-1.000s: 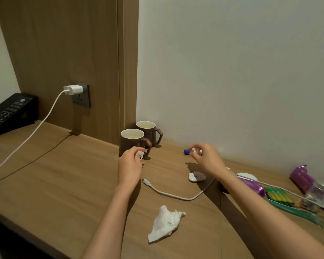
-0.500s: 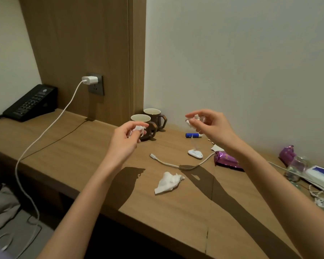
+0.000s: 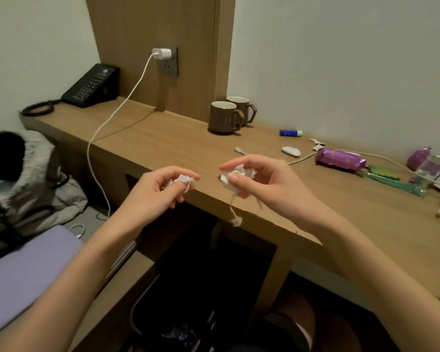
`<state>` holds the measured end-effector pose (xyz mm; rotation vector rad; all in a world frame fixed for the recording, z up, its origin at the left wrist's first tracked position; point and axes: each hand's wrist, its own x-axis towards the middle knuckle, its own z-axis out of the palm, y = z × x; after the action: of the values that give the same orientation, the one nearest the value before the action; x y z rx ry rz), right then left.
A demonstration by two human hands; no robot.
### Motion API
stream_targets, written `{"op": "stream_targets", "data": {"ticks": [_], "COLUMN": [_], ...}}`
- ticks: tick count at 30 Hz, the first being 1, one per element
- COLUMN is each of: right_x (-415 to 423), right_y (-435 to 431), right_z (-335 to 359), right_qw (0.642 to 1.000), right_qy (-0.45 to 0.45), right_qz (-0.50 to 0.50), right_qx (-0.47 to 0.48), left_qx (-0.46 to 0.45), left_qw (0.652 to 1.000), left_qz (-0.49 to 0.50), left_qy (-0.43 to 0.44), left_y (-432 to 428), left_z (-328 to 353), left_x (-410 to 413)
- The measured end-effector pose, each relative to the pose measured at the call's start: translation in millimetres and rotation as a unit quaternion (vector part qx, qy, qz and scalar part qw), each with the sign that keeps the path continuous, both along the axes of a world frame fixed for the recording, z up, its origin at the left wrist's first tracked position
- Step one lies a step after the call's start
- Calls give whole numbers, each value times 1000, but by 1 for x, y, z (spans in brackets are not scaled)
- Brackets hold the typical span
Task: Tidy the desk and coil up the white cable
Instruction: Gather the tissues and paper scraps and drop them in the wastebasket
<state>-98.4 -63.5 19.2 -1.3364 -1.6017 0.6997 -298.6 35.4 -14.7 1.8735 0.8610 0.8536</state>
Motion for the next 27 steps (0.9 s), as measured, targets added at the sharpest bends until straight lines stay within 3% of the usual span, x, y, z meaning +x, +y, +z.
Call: {"op": "stream_targets", "data": {"ticks": [4,12,20,27], "right_x": [-30,-60,-64,-75], "right_y": [-2,32,79,106], "right_z": [-47,-182,-304,-357], "right_qw": [998,982,943,900], "right_qy": [1,-73,-29,12], "right_qz": [40,25,-66,-56], "right_qx": [-51,-175,-325,-432], "left_qx": [-87,-203,-324,-361], "left_qw": [990,947,899,869], "left_qz": [-52,-30,-6,-10], "left_qy": [96,247,295,338], "left_y": [5,45,64,64], "left_z": [-45,-183,-305,-343], "left_x": [-30,-49,-39,-35]}}
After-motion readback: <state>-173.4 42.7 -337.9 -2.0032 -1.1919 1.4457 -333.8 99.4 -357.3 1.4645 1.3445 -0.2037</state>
